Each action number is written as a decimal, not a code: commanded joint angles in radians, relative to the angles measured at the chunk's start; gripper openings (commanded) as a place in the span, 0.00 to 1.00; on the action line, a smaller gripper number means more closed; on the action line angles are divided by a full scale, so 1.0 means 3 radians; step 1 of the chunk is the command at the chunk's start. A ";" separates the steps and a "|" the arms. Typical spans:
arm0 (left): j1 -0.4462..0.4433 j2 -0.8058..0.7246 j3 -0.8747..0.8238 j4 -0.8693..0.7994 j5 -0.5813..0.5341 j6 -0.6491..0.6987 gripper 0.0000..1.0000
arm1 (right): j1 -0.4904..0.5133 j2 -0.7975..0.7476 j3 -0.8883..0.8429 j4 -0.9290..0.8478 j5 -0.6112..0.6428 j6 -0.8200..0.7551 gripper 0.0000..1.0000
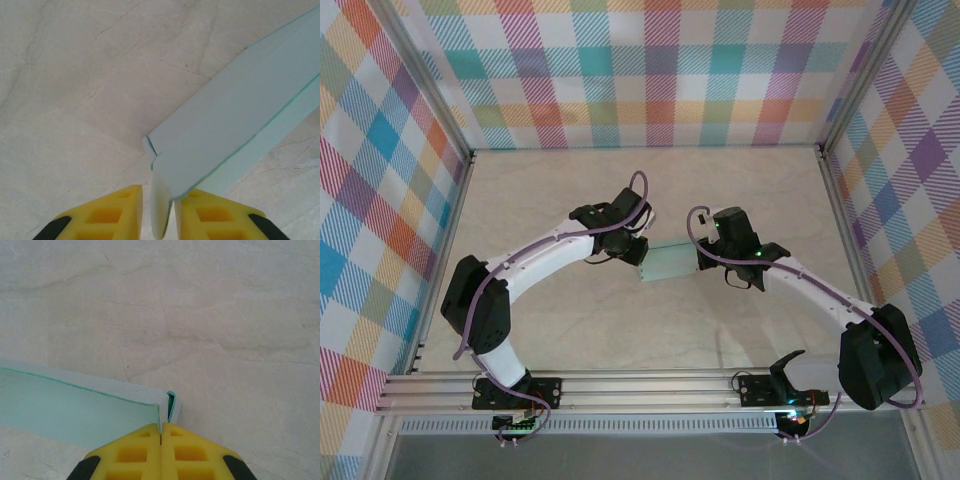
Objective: Fold the paper box
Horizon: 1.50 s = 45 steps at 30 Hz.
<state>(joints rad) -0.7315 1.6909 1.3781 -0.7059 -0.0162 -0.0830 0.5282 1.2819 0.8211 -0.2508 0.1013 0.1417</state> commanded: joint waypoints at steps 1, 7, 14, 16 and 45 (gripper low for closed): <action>-0.0018 -0.0113 0.0128 -0.0104 0.0044 -0.0045 0.21 | 0.0032 0.0071 0.0050 -0.0138 -0.0052 -0.0012 0.01; -0.0017 -0.0162 0.0113 -0.0107 0.0067 -0.0026 0.16 | 0.0039 0.0071 0.0056 -0.0136 -0.0041 0.0007 0.01; -0.0019 -0.0146 0.0091 -0.0140 0.0094 -0.0015 0.16 | 0.0042 0.0073 0.0055 -0.0135 -0.0019 0.0018 0.01; -0.0018 -0.0140 0.0078 -0.0142 0.0110 -0.0015 0.11 | 0.0043 0.0078 0.0060 -0.0140 -0.0014 0.0018 0.01; -0.0009 0.0012 0.0184 -0.0190 0.0052 -0.0764 0.00 | 0.0071 0.0076 0.0080 -0.0133 0.0019 0.0059 0.01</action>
<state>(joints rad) -0.7319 1.6711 1.3903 -0.7330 0.0051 -0.1932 0.5346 1.2949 0.8326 -0.2516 0.1089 0.1459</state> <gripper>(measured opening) 0.040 0.053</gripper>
